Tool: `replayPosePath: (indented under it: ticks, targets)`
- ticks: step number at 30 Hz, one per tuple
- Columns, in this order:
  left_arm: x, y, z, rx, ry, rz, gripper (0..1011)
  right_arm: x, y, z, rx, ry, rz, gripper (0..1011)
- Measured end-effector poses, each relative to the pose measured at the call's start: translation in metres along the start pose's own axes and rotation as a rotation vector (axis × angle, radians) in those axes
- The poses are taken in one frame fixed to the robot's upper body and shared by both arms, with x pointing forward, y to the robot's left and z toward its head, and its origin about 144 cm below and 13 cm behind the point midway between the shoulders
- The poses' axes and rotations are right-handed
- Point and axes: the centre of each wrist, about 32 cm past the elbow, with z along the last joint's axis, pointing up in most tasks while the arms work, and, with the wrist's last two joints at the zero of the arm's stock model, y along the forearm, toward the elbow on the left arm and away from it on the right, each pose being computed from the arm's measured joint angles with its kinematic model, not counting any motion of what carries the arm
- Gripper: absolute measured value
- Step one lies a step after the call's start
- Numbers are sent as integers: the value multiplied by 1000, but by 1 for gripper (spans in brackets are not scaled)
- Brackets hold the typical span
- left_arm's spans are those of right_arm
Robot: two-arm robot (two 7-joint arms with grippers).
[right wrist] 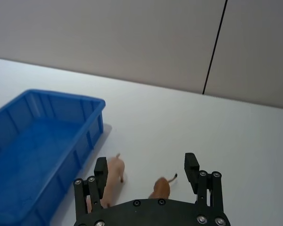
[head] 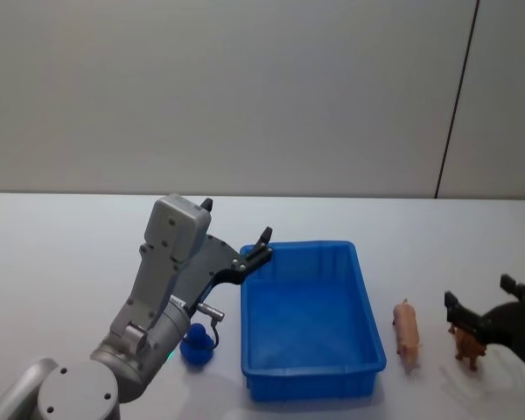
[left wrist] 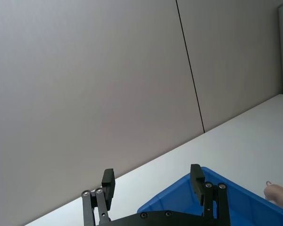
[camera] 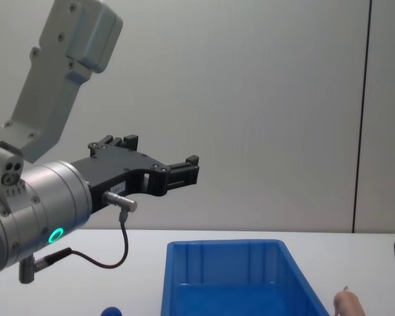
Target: Pick up the two dolls from the table and place them into the box.
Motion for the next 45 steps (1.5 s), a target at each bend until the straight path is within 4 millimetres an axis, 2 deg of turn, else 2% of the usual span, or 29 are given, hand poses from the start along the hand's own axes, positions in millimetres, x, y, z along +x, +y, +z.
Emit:
replayPosePath:
  ticks: [20, 36, 40, 41, 42, 45]
  targets:
    - [0, 0, 0, 0, 0, 0, 1002, -6, -5, -34, -154, 9, -50, 1001]
    - [0, 0, 0, 0, 0, 0, 1002, -9, 1, -45, -166, 33, -67, 994]
    - [0, 0, 0, 0, 0, 0, 1002, -9, 4, -46, -158, 40, -70, 914]
    - [0, 0, 0, 0, 0, 0, 1002, -9, 5, -46, -156, 41, -70, 868]
    - [0, 0, 0, 0, 0, 0, 1002, -9, 5, -46, -155, 42, -71, 868]
    - [0, 0, 0, 0, 0, 0, 1002, -8, 8, -47, -151, 48, -72, 763]
